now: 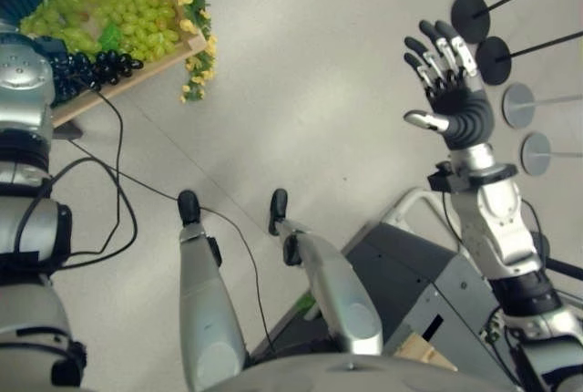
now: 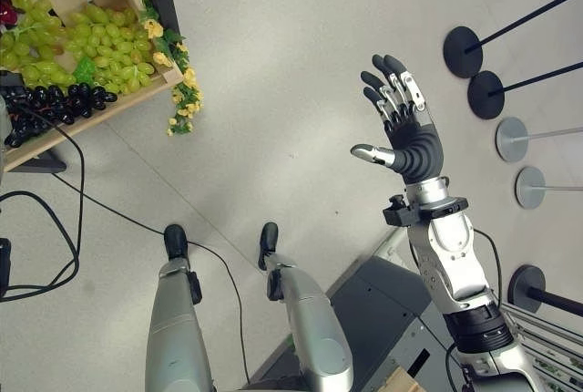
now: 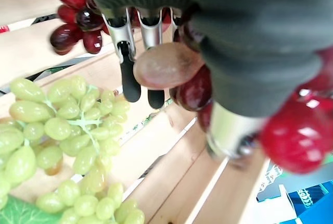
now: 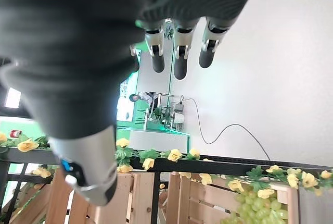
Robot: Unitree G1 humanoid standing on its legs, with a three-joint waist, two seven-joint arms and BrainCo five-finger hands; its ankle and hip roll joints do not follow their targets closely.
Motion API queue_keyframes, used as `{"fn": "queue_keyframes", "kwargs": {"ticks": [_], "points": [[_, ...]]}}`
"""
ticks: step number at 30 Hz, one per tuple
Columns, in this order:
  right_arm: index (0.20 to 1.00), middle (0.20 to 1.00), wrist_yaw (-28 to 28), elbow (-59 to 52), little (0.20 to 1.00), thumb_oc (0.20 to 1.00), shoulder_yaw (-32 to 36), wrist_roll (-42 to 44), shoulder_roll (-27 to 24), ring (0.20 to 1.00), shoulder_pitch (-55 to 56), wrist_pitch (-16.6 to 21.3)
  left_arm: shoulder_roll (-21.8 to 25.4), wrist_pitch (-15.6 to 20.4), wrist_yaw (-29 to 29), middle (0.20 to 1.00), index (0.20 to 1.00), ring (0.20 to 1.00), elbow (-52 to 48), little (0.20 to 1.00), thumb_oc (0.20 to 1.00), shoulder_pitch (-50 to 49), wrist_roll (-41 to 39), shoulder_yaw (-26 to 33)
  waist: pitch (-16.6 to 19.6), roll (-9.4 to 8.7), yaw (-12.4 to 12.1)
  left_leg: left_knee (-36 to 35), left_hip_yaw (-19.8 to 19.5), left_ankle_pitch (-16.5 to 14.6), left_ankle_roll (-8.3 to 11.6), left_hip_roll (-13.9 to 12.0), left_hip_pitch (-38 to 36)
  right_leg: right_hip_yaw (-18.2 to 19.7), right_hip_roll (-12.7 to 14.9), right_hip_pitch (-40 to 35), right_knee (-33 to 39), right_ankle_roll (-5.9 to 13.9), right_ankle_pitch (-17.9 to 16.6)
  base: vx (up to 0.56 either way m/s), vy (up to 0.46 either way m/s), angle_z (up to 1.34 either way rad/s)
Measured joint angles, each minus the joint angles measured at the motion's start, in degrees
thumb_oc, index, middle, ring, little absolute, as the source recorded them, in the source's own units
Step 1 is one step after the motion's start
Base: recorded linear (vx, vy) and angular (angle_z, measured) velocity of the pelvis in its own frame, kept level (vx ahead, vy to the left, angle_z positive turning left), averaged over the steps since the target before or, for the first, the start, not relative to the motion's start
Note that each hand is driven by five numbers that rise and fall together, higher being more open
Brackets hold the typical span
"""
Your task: Pick up the fruits from the basket on one side to the basket on the other side
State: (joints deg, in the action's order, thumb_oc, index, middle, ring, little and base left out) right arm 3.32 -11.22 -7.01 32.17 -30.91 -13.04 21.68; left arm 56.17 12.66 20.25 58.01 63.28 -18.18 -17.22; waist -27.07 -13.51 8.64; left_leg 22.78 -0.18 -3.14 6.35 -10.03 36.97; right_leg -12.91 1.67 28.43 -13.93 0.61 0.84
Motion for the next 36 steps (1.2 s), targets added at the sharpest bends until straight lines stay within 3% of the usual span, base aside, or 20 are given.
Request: {"fn": "queue_keyframes", "kwargs": {"ticks": [18, 25, 29, 31, 33, 34, 36], "points": [[1.000, 1.000, 1.11, -0.09, 1.000, 1.000, 2.20, 0.01, 0.00, 1.000, 0.82, -0.01, 0.01, -1.02, -0.76, 1.000, 1.000, 1.000, -0.85, 1.000, 1.000, -0.18, 0.13, 0.23, 0.00, 0.01, -0.25, -0.07, -0.06, -0.07, 0.10, 0.02, 0.43, -0.04, -0.04, 0.28, 0.40, 0.02, -0.06, 0.00, 0.000, 0.00], [1.000, 1.000, 1.08, -0.08, 1.000, 1.000, 2.38, -0.02, 0.21, 1.000, 0.86, -0.10, -0.43, -0.76, -1.47, 1.000, 1.000, 1.000, -11.69, 1.000, 1.000, -8.13, 0.66, 3.57, -0.04, 0.07, -1.79, -0.06, -0.06, -0.07, 0.10, 0.24, -0.01, 0.27, 0.45, 0.33, -0.02, 0.04, -0.04, 0.00, -0.001, -0.02], [1.000, 1.000, 0.95, 0.04, 1.000, 1.000, 3.60, -0.16, 0.80, 1.000, 0.85, -0.15, -2.39, 0.48, -1.01, 1.000, 1.000, 1.000, -23.10, 1.000, 1.000, -17.11, 0.70, 11.24, -0.13, 0.21, -3.00, -0.11, -0.04, -0.05, 0.09, 0.33, -0.53, 0.57, 0.61, 0.21, -0.49, 0.06, -0.03, -0.01, -0.010, -0.03], [1.000, 1.000, 0.37, 0.28, 1.000, 1.000, 4.96, -0.73, 1.30, 1.000, 1.02, -0.32, -5.46, 1.92, -0.44, 1.000, 1.000, 1.000, -33.43, 1.000, 1.000, -25.94, 0.75, 17.60, -0.42, 0.62, -4.29, -0.45, 0.01, 0.01, 0.03, 0.51, -1.45, 0.76, 0.85, -0.34, -0.63, 0.10, 0.00, 0.00, 0.000, 0.00], [1.000, 1.000, -0.11, 0.38, 1.000, 1.000, 5.50, -1.61, 1.28, 1.000, 1.59, -0.66, -6.36, 2.69, -0.46, 1.000, 1.000, 1.000, -37.05, 1.000, 1.000, -30.69, 1.46, 19.08, -0.57, 1.04, -5.42, -1.15, 0.00, 0.21, -0.23, 0.88, -2.48, 0.80, 1.24, -0.85, -1.04, 0.22, 0.29, -0.02, -0.011, 0.05], [1.000, 1.000, -0.13, 0.04, 1.000, 1.000, 6.81, -2.40, 1.78, 1.000, 1.87, -0.62, -9.68, 3.05, -0.44, 1.000, 1.000, 1.000, -44.60, 1.000, 1.000, -36.87, 1.65, 24.59, -0.78, 1.72, -5.69, -1.95, 0.02, 0.43, -0.48, 1.51, -3.07, 0.73, 1.93, -1.05, -1.51, 0.47, 0.60, -0.03, -0.009, 0.13], [1.000, 1.000, -0.47, 0.11, 1.000, 1.000, 9.62, -2.92, 2.16, 1.000, 3.21, -0.71, -15.18, 4.90, -0.93, 1.000, 1.000, 1.000, -52.37, 1.000, 1.000, -43.35, 1.74, 27.60, -1.37, 3.24, -6.35, -2.48, 0.07, 0.88, -0.66, 2.37, -3.89, 0.76, 2.82, -1.45, -2.21, 0.93, 1.04, -0.02, -0.005, 0.15]]}}
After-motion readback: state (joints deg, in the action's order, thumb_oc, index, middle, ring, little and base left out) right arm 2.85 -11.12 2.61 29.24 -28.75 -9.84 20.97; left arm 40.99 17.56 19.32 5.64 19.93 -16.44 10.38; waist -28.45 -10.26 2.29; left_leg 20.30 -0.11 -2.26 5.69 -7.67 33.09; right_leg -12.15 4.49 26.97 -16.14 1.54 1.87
